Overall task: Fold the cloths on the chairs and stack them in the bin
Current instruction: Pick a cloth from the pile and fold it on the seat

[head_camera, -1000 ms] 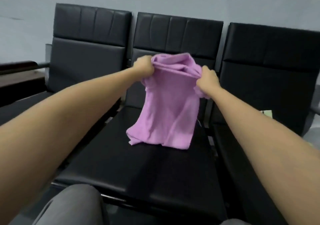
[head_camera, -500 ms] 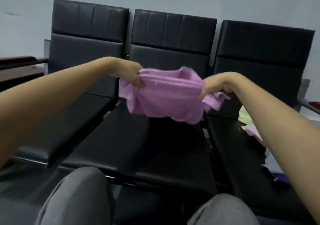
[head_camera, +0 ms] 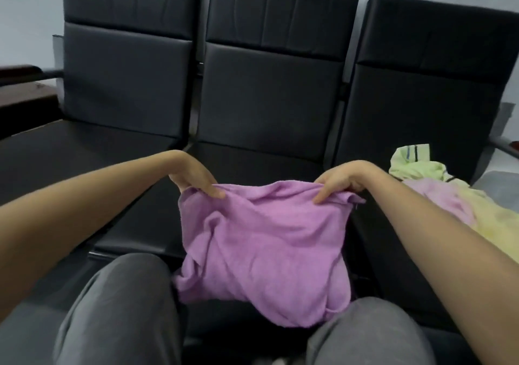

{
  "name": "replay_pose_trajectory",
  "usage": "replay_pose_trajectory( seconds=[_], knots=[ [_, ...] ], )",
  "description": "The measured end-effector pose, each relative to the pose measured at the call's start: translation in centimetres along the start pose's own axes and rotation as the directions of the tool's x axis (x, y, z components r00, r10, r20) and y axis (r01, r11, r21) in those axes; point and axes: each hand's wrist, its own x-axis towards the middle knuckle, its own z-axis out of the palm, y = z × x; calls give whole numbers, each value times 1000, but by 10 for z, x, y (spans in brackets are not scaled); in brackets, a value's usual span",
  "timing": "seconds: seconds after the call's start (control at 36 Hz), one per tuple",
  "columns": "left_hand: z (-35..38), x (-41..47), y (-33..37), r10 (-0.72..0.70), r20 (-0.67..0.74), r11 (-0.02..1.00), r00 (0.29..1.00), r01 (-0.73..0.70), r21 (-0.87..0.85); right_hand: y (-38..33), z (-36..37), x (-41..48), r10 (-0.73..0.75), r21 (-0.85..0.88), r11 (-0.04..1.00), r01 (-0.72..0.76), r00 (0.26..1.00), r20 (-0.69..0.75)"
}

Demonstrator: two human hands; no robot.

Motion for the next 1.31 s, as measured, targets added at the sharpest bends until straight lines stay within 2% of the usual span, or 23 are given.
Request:
replay_pose_trajectory(
  seconds=[0.11, 0.22, 0.28, 0.31, 0.39, 0.42, 0.47, 0.53, 0.58, 0.64, 0.69, 0.78, 0.83, 0.86, 0.94, 1.03, 1.06, 1.17, 1.25, 1.31],
  knots=[
    [3, 27, -16, 11, -174, 995, 985, -29, -96, 13, 15, 28, -72, 43, 996, 81, 979, -192],
    [23, 49, -20, 89, -358, 979, 929, -148, -141, 17, 48, 62, -189, 123, 964, 236, 933, -308],
    [33, 63, -21, 122, -520, 979, 845, -190, -79, 19, 65, 81, -204, 140, 952, 273, 904, -376],
    [38, 73, -22, 124, -616, 985, 777, -171, -18, 19, 73, 87, -193, 152, 949, 278, 887, -419],
    [51, 95, -14, 82, -822, 990, 564, 46, 131, 16, 88, 104, -126, 176, 950, 259, 830, -544],
    [51, 99, -10, 89, -846, 979, 525, 109, 171, 13, 90, 104, -121, 139, 962, 236, 822, -556],
    [48, 104, -3, 149, -860, 964, 488, 123, 236, 11, 89, 107, -124, 76, 977, 198, 825, -551],
    [41, 108, -3, 193, -846, 964, 496, 63, 257, 12, 83, 112, -121, 94, 974, 205, 828, -547],
    [35, 114, -7, 214, -815, 957, 539, 50, 285, 12, 76, 112, -75, 135, 975, 177, 831, -551],
    [33, 118, -11, 243, -787, 950, 567, 26, 312, 14, 72, 111, -97, 106, 977, 186, 826, -556],
    [30, 119, -12, 272, -806, 948, 526, -3, 318, 19, 68, 113, -134, 63, 974, 216, 782, -609],
    [23, 114, -13, 325, -846, 918, 422, 74, 390, 28, 61, 114, -75, 67, 981, 184, 670, -738],
    [17, 111, -16, 365, -822, 881, 437, 122, 456, 31, 55, 112, -12, 102, 983, 152, 612, -790],
    [14, 111, -17, 371, -803, 870, 466, 128, 476, 34, 51, 114, 13, 125, 983, 138, 619, -785],
    [6, 105, -19, 354, -752, 873, 556, 93, 479, 39, 47, 117, 54, 167, 982, 89, 712, -700],
    [2, 101, -26, 395, -694, 879, 602, -29, 475, 44, 46, 116, 90, 219, 971, 94, 704, -704],
    [4, 100, -29, 413, -689, 878, 596, -59, 475, 46, 44, 115, 88, 213, 973, 87, 715, -694],
    [7, 103, -44, 442, -739, 885, 508, -112, 452, 46, 36, 100, 128, 178, 983, -41, 852, -508],
    [9, 102, -46, 449, -771, 888, 452, -132, 440, 47, 34, 94, 210, 144, 977, -158, 845, -492],
    [8, 102, -44, 436, -800, 898, 412, -136, 419, 47, 38, 92, 223, 136, 975, -178, 823, -523]
  ],
)
